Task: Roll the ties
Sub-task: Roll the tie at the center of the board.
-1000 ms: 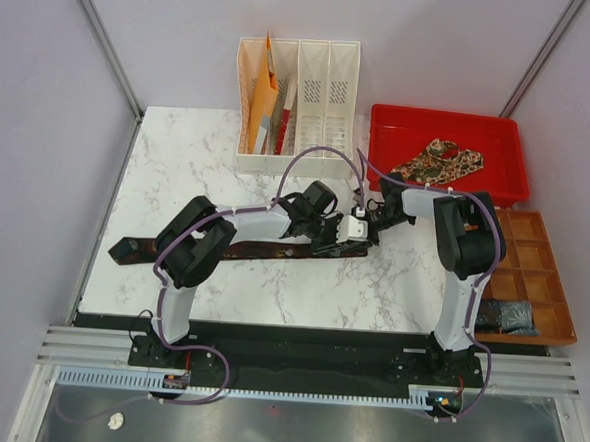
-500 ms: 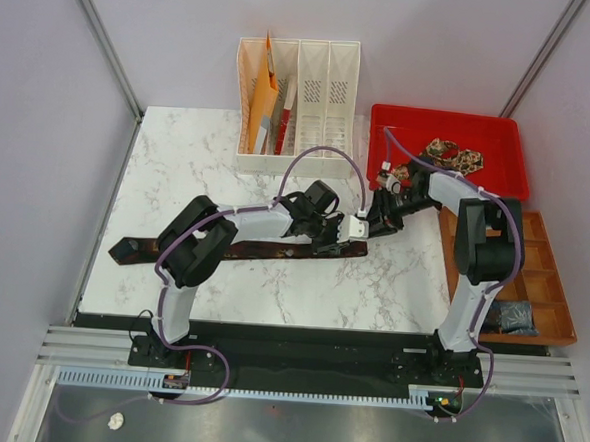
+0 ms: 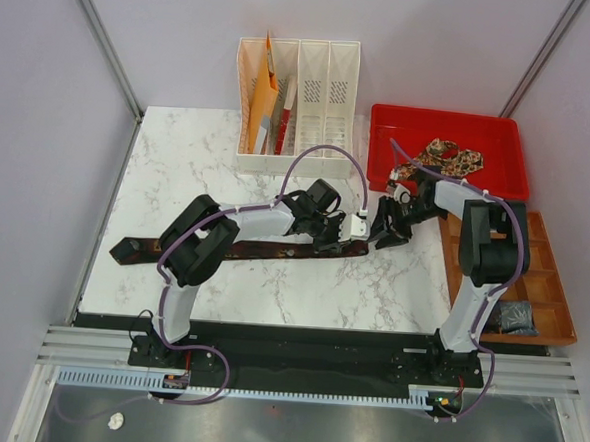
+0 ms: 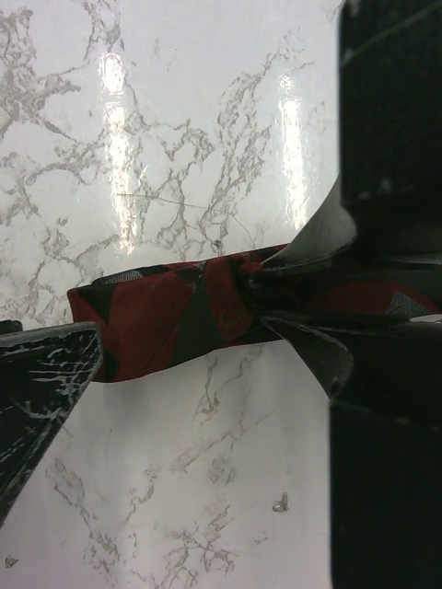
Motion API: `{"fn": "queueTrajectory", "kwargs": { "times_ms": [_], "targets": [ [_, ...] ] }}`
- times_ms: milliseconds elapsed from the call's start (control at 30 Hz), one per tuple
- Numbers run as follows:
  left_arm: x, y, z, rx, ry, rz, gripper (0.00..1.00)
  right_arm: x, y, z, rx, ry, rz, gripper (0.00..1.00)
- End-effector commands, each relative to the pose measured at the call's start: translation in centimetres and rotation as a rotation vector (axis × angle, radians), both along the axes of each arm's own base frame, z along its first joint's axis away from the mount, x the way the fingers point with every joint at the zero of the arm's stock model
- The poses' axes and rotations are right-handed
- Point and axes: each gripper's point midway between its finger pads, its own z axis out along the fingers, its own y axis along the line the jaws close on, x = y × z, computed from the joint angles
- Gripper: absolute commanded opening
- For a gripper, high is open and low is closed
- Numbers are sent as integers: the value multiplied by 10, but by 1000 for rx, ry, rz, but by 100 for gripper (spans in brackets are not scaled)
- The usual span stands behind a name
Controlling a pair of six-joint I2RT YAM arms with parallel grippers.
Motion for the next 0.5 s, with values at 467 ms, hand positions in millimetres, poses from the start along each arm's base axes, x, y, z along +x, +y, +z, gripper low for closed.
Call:
{"fn": "queueTrajectory", "kwargs": {
  "times_ms": [467],
  "targets": [
    [-4,4,-17,59,8,-20,9,1,22,12,118,-17,0,19]
  ]
}}
